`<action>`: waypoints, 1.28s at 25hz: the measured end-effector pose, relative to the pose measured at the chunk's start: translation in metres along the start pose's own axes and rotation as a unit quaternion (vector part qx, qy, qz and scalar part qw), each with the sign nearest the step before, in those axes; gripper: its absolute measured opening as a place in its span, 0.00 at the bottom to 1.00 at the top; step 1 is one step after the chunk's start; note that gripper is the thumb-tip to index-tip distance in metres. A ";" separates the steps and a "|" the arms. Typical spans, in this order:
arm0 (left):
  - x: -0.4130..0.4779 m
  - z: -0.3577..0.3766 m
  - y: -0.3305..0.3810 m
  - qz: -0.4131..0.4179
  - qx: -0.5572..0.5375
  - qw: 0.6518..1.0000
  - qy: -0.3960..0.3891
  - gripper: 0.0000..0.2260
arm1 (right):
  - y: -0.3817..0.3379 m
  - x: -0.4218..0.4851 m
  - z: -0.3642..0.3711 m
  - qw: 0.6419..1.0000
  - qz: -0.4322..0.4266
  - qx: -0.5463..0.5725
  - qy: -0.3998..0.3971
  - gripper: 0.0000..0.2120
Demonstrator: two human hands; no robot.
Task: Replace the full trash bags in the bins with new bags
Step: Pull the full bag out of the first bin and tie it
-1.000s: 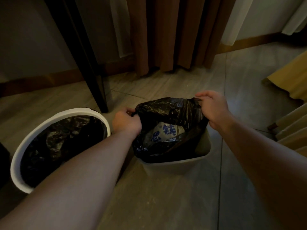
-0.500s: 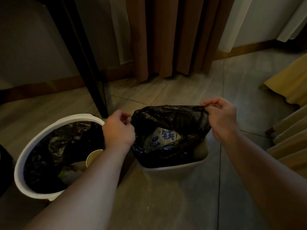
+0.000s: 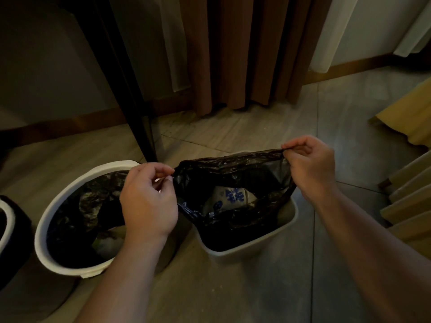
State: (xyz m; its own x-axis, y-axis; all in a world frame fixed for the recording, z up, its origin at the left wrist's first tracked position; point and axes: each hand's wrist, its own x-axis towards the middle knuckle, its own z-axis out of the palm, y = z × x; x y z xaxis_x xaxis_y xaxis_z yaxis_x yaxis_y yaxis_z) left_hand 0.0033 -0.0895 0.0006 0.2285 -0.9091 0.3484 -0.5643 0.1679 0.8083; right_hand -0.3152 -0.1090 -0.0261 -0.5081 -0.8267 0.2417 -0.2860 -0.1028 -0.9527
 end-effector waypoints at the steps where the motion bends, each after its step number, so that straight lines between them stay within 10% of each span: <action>1: -0.004 -0.001 0.001 -0.008 0.008 1.000 -0.013 0.11 | -0.004 -0.002 -0.001 1.000 -0.005 -0.021 -0.008 0.15; 10: -0.066 -0.006 0.016 -0.042 0.028 0.994 -0.097 0.17 | -0.040 -0.020 0.008 0.960 0.018 -0.239 -0.148 0.08; 14: -0.108 -0.003 0.013 -0.222 -0.114 0.967 -0.047 0.28 | -0.052 -0.027 0.008 0.945 -0.023 -0.291 -0.144 0.06; 18: -0.112 0.010 0.007 -0.374 -0.163 0.912 -0.041 0.31 | -0.059 -0.031 0.021 0.842 -0.108 -0.479 -0.223 0.18; 23: -0.101 0.007 -0.004 -0.410 -0.199 0.888 -0.064 0.03 | -0.056 -0.037 0.021 0.897 -0.109 -0.381 -0.194 0.04; 27: -0.104 -0.012 0.000 -0.370 -0.259 0.888 -0.084 0.10 | -0.060 -0.029 0.003 0.936 -0.126 -0.309 -0.108 0.13; 32: -0.073 -0.030 0.001 -0.315 -0.107 0.937 -0.108 0.32 | -0.056 -0.036 0.005 0.911 -0.111 -0.342 -0.203 0.16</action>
State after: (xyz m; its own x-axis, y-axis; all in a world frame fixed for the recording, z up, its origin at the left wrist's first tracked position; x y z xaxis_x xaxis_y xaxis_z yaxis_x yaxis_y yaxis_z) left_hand 0.0095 -0.0112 -0.0096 0.2845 -0.9052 -0.3157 -0.1933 -0.3767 0.9059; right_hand -0.2764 -0.0762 0.0177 -0.0732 -0.9784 0.1935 -0.8551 -0.0383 -0.5170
